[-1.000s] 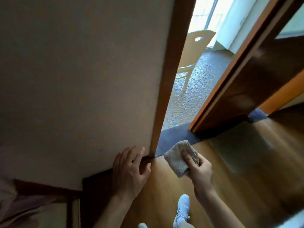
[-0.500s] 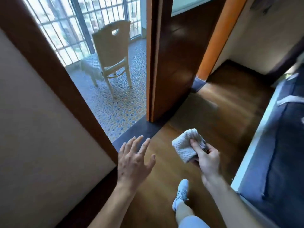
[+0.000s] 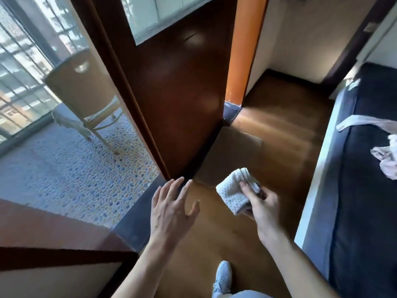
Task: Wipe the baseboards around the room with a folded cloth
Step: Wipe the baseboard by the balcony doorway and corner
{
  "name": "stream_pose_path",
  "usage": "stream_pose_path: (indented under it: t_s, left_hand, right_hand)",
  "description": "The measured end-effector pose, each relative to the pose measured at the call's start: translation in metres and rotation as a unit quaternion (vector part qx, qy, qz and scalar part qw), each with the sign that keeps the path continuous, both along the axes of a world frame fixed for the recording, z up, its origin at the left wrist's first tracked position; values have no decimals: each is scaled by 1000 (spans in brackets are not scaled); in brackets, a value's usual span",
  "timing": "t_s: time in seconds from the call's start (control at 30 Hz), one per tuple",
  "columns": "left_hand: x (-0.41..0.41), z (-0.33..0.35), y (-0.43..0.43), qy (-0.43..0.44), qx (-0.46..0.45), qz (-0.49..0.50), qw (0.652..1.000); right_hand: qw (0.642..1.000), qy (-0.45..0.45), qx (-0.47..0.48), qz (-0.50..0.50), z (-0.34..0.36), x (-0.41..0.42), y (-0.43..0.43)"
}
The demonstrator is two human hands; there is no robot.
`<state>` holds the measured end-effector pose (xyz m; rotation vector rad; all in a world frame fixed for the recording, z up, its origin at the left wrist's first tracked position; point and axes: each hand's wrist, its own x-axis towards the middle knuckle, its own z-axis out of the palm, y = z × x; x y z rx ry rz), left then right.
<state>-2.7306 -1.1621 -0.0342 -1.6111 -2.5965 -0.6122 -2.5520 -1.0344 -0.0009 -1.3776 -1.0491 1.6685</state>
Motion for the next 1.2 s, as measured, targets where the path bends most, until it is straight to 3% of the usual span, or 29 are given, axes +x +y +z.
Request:
stream_pose_path:
  t_s: [1.2]
  left_hand:
    - [-147,4,550,22,-31,-183,982]
  right_hand:
    - [983,11,-36,-179,-6,-120,472]
